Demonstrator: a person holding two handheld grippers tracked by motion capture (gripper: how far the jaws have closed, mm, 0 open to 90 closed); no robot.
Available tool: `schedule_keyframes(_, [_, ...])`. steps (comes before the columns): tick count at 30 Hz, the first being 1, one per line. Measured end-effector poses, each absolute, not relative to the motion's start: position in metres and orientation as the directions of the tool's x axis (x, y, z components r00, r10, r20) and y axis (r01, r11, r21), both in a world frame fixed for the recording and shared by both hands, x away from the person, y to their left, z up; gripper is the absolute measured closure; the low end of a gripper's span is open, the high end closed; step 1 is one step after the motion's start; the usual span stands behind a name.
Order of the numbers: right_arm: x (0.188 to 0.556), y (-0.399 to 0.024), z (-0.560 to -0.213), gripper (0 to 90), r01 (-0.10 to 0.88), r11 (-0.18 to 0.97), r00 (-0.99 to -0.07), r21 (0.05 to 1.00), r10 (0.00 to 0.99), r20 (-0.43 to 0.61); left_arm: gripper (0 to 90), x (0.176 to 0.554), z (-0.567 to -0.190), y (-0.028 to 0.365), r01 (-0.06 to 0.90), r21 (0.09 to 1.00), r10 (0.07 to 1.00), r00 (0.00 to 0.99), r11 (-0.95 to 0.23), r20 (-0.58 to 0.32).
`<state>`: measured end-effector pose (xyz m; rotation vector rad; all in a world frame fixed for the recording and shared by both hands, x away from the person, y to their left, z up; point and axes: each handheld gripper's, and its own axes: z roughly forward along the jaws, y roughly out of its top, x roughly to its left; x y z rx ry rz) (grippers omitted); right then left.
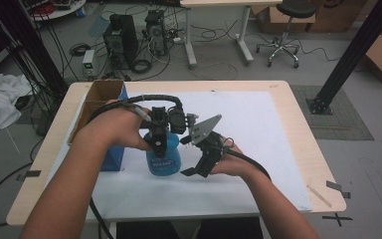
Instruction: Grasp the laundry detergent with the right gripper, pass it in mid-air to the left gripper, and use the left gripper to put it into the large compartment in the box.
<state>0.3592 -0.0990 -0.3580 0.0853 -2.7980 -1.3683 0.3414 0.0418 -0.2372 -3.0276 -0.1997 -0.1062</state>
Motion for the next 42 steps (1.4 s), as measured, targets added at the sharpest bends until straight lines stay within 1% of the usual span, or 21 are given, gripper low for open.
schedule_keyframes(5, [0.364,-0.109,-0.344,0.0,-0.05,0.669,-0.998,0.742,-0.059,-0.014,38.9,0.347,-0.225,0.047,0.183,-0.112,0.174,0.981,-0.977,0.079])
schedule_keyframes(10, [0.369,-0.122,-0.332,0.0,-0.064,0.73,-0.998,0.681,-0.057,-0.032,38.8,0.356,-0.21,0.057,0.266,-0.11,0.258,0.963,-0.958,0.081])
schedule_keyframes(13, [0.373,-0.129,-0.328,0.0,-0.053,0.784,-0.998,0.619,-0.055,-0.016,38.8,0.361,-0.202,0.064,0.324,-0.109,0.316,0.945,-0.94,0.083])
schedule_keyframes(18, [0.378,-0.135,-0.323,0.0,-0.069,0.864,-0.997,0.5,-0.072,-0.013,38.8,0.37,-0.188,0.075,0.427,-0.106,0.421,0.904,-0.898,0.074])
schedule_keyframes(26, [0.381,-0.143,-0.312,0.0,-0.09,0.93,-0.995,0.357,-0.102,0.014,38.7,0.379,-0.164,0.092,0.556,-0.099,0.552,0.831,-0.825,0.064])
schedule_keyframes(29, [0.383,-0.146,-0.308,0.0,-0.094,0.946,-0.994,0.309,-0.104,0.016,38.6,0.383,-0.152,0.1,0.615,-0.078,0.612,0.789,-0.785,0.06])
schedule_keyframes(32, [0.385,-0.15,-0.304,0.0,-0.09,0.952,-0.995,0.291,-0.099,0.017,38.7,0.386,-0.138,0.108,0.681,-0.06,0.677,0.732,-0.73,0.072])
schedule_keyframes(40, [0.388,-0.155,-0.305,0.0,-0.091,0.965,-0.994,0.247,-0.101,0.03,38.6,0.395,-0.107,0.126,0.804,-0.066,0.796,0.594,-0.59,0.115])
schedule_keyframes(42, [0.388,-0.155,-0.306,0.0,-0.094,0.966,-0.994,0.24,-0.103,0.027,38.6,0.396,-0.101,0.131,0.838,-0.069,0.831,0.546,-0.541,0.109])
